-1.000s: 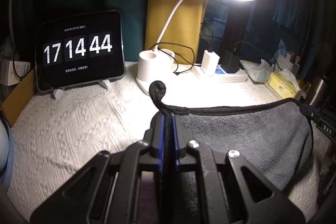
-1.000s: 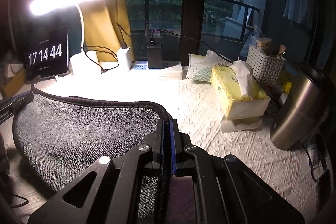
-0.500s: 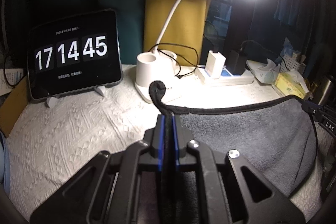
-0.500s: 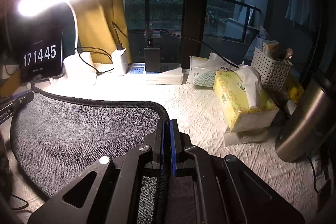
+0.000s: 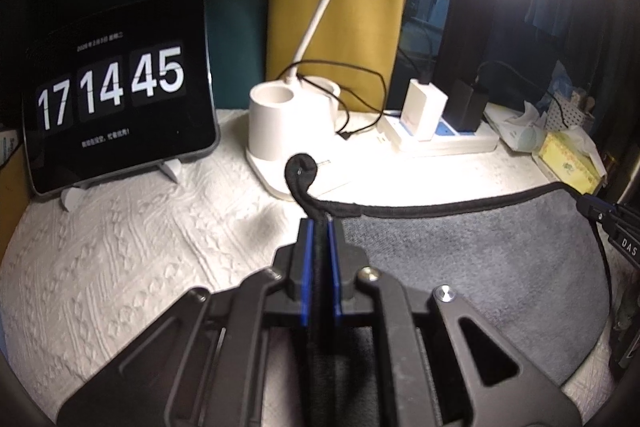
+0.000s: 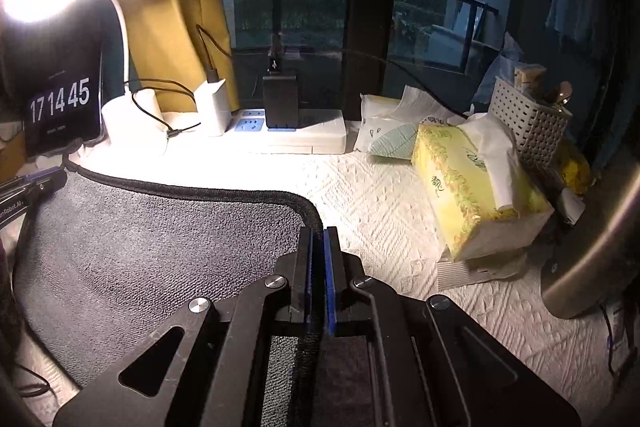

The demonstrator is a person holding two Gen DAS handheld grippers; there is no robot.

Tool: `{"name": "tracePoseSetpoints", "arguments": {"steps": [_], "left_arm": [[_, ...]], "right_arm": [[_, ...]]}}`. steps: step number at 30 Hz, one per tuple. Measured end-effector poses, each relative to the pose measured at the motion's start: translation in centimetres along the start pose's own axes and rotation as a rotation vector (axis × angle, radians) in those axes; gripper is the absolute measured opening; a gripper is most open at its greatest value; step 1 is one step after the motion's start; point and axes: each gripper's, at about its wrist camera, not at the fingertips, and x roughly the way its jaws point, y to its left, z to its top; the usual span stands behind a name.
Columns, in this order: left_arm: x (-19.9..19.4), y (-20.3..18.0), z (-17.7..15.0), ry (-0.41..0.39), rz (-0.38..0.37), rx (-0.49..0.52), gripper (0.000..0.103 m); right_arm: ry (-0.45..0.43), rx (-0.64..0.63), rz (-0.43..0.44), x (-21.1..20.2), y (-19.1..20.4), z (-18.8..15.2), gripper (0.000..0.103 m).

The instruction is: Fold towel

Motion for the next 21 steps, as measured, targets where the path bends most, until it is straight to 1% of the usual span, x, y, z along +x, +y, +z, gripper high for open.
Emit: {"name": "tracePoseSetpoints", "arguments": {"steps": [9, 14, 17, 21], "left_arm": [[2.6, 0.6, -0.2, 0.082, -0.021, -0.025, 0.008], [3.9, 0.2, -0.5, 0.134, 0.014, 0.006, 0.008], [4.7, 0.3, -0.6, 0.169, 0.014, 0.004, 0.009], [4.9, 0.4, -0.7, 0.174, 0.017, 0.002, 0.010]], "right_arm": [[0.048, -0.003, 0.004, 2.5, -0.2, -0.4, 0.006], [0.076, 0.005, 0.006, 3.5, -0.3, -0.6, 0.006], [0.096, 0.006, 0.005, 4.1, -0.3, -0.7, 0.006], [0.129, 0.013, 0.010, 4.7, -0.4, -0.8, 0.006]]}}
